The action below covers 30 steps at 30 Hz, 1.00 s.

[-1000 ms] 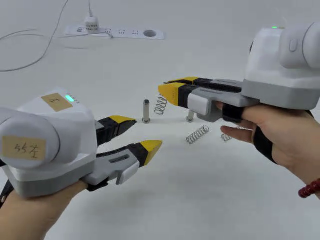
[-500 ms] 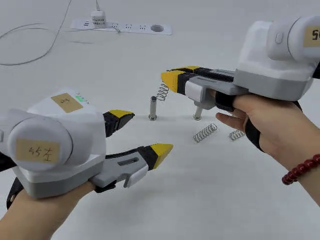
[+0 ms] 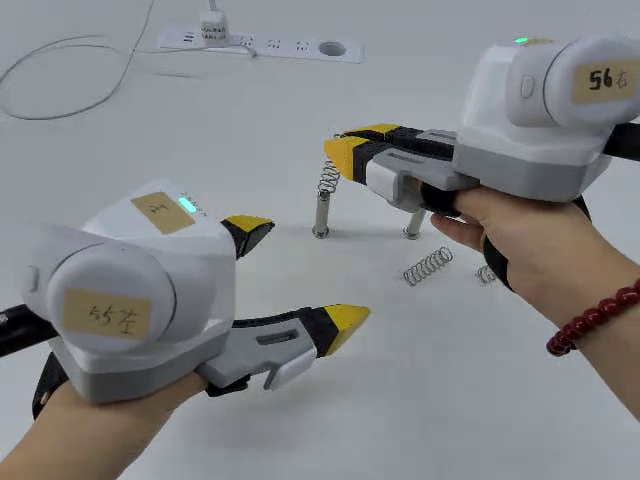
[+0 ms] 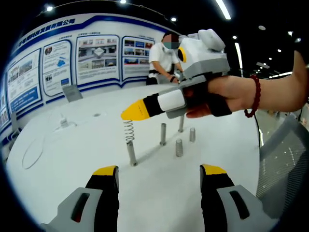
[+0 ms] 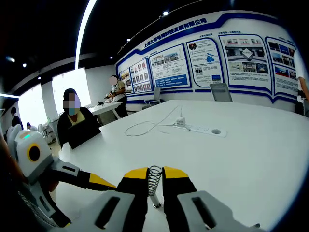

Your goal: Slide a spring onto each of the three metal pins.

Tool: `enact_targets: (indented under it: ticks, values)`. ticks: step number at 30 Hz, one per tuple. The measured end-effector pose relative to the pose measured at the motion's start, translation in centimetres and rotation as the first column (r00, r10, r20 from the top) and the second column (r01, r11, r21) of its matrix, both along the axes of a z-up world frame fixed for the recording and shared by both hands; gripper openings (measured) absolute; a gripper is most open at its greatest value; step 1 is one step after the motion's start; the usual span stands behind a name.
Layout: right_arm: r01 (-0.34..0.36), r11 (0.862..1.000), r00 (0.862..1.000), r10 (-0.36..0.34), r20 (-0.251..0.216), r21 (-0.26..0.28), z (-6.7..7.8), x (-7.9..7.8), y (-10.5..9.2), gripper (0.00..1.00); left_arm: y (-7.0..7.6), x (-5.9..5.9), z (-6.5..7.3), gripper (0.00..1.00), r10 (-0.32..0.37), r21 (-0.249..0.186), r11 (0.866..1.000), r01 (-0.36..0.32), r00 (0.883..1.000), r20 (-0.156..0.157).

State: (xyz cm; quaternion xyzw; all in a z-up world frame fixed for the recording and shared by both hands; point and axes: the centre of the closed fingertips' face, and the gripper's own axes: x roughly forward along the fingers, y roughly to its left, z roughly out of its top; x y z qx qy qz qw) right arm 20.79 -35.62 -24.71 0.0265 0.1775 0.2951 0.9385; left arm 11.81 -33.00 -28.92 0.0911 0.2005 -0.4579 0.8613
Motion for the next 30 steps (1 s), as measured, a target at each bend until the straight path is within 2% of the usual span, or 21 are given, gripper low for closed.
enact_targets:
  ticks: [11,15,18,21,24,27,30]
  values:
    - [-0.008,0.998,1.0,0.009,0.015,-0.056,-0.9,0.0,0.6,0.11,0.0,-0.2,-0.3,0.76,-0.003,0.009,1.0,0.003,1.0,-0.011]
    - [-0.02,0.996,0.999,0.023,0.036,-0.082,-0.9,-0.2,0.9,0.11,0.0,-0.2,-0.3,0.76,-0.002,0.009,1.0,0.002,1.0,-0.013]
    - [-0.026,0.992,0.998,0.033,0.052,-0.121,-1.2,-0.3,1.0,0.11,0.0,-0.1,-0.4,0.76,-0.001,0.01,1.0,0.001,1.0,-0.016]
    - [-0.026,0.992,0.997,0.035,0.065,-0.126,-1.1,-0.3,1.1,0.11,0.0,-0.2,-0.4,0.75,-0.001,0.009,1.0,0.001,1.0,-0.017]
    - [-0.03,0.986,0.995,0.045,0.091,-0.164,-1.0,-0.3,1.2,0.11,0.0,-0.2,-0.4,0.75,-0.004,0.014,1.0,0.005,1.0,-0.016]
    - [-0.041,0.984,0.993,0.059,0.1,-0.172,-1.0,-0.6,1.5,0.11,0.0,-0.2,-0.4,0.75,-0.003,0.013,1.0,0.003,1.0,-0.015]
    - [-0.042,0.978,0.991,0.068,0.118,-0.205,-1.0,-0.7,1.6,0.11,0.0,-0.1,-0.4,0.75,-0.003,0.014,1.0,0.003,1.0,-0.013]
